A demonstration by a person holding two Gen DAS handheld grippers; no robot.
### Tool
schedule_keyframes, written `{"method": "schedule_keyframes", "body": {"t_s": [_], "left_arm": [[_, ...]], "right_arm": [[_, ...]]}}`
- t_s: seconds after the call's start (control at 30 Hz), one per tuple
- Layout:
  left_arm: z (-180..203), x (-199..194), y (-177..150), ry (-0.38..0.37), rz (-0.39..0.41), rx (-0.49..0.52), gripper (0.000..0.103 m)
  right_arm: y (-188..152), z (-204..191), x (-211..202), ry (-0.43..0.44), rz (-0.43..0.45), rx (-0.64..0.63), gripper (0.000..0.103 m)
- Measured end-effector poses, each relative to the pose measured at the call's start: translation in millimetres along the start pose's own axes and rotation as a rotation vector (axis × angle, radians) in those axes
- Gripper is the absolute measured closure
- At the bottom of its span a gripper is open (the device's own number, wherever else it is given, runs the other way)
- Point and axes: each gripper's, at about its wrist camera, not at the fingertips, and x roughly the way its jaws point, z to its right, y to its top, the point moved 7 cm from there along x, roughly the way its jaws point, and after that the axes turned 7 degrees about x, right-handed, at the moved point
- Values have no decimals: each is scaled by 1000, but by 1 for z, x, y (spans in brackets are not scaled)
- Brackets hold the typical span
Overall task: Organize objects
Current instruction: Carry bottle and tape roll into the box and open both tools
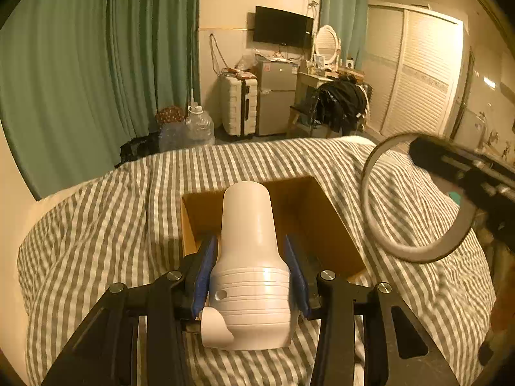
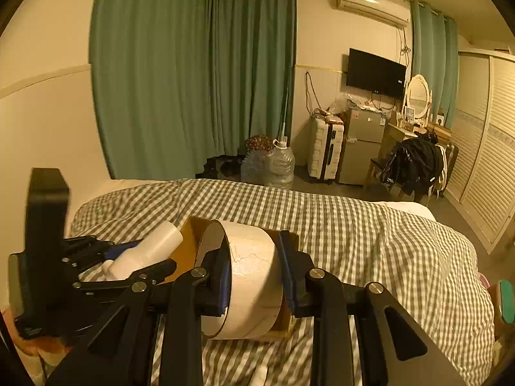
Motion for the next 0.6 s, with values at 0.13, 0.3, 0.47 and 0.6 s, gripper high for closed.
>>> {"method": "schedule_keyframes", "body": {"t_s": [0.13, 0.3, 0.47, 0.6], "left_arm": [[-13, 41, 13, -7, -18, -20, 60], [-24, 100, 9, -11, -61, -25, 60], [-29, 138, -4, -8, -105, -12, 60], [-24, 153, -14, -35, -144, -1, 60]], "right_arm": [[4, 6, 52, -18, -47, 3, 78], [-8, 17, 123, -21, -125, 12, 78], [-31, 20, 181, -23, -211, -3, 78], [-50, 22, 207, 7, -269, 0, 78]]}}
